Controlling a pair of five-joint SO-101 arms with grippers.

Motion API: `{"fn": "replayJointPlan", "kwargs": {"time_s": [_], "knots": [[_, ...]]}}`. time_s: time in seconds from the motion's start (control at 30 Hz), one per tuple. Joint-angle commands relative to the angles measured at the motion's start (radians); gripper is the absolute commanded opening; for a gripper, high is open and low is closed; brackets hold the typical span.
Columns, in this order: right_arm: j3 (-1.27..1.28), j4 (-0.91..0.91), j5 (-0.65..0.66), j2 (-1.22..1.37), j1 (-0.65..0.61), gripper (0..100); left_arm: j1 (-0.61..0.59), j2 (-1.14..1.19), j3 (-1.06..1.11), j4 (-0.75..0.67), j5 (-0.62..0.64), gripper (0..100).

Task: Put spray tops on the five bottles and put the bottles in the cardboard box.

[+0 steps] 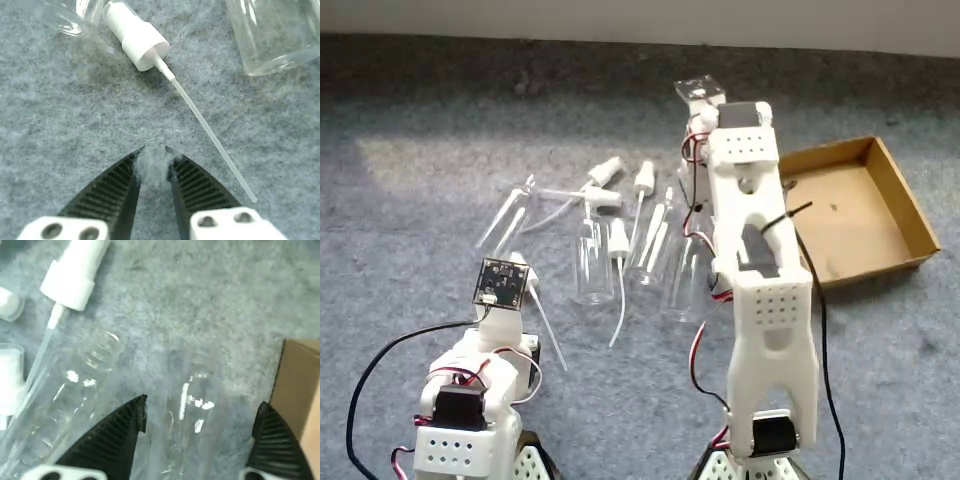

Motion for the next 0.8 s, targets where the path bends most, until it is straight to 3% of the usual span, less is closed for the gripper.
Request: {"fn": "replayJointPlan", "kwargs": {"time_s": [0.0,0.57,0.77], "knots": [[-0.226,0.041,-0.014,0.071,-0.01,30.7,0.01,-0.007,0.019,0.003,0.005,3],[-0.266,0.082,-0.014,0.166,0.041,30.7,0.01,-0.007,0.019,0.003,0.005,3],[-0.127,0.082,-0.015,0.162,0.041,30.7,0.01,-0.007,0.019,0.003,0.005,3]]}}
